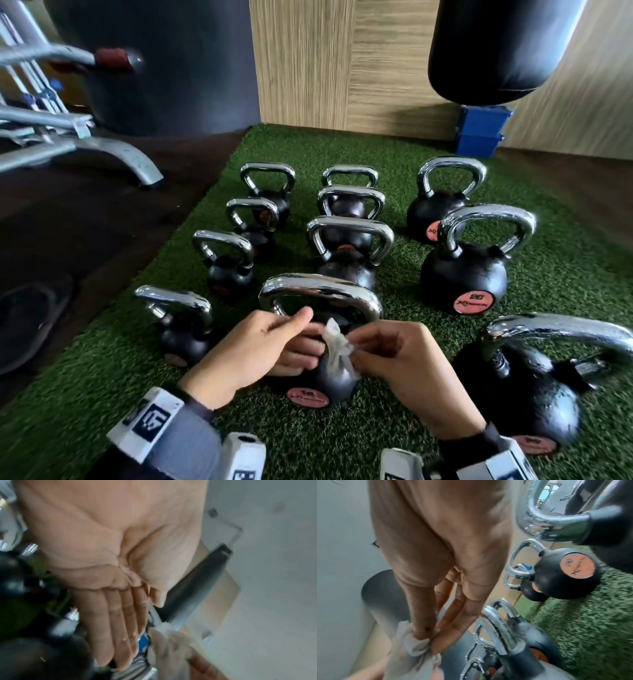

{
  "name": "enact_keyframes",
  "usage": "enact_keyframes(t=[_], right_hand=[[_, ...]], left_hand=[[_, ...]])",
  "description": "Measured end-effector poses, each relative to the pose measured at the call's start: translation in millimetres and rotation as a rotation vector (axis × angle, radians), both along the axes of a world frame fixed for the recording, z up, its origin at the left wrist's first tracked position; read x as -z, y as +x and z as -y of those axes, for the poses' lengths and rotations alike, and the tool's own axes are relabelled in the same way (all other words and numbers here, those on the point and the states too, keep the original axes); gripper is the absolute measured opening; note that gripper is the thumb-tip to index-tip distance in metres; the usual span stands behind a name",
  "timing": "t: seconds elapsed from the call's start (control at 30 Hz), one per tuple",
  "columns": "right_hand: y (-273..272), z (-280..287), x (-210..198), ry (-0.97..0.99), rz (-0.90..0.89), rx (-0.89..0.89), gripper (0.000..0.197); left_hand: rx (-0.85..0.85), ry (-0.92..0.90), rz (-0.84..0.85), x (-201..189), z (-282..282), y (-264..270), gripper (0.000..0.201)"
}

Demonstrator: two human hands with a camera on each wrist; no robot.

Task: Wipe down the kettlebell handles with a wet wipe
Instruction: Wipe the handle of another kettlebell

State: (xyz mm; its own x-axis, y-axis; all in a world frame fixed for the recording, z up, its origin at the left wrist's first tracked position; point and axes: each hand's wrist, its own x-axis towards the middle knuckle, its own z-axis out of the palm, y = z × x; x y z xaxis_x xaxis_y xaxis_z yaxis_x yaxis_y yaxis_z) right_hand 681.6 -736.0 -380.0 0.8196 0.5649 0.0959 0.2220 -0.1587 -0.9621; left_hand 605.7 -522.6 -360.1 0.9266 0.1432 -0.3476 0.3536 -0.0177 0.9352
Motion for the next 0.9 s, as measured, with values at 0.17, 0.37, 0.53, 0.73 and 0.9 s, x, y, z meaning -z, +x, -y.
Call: enact_keyframes(t=[0.17,0.37,0.53,0.73,0.9], right_hand=[[-6,-20,-26,0.103,0.124,0.041,0.024],[1,-32,-34,0.074,0.355,0.258,0.035],[13,-19,11,0.223,0.200,0.425,0.055],[33,-31,81,0.131,-0.269,0.324,0.045],[33,-35,97,0.047,-0.159,0.348,0.051]], left_hand=[[0.017,-0.264,0.174,-16,11,0,0.032],[-0.141,-0.291,0.371,-17,10,7,0.033],[-0.262,0.225,0.671,-29,-3,15,0.028],[-0.129,0.764,0.803,-24,8,39,0.026],[-0.055,1.017,0.811,-15,0,37,0.028]])
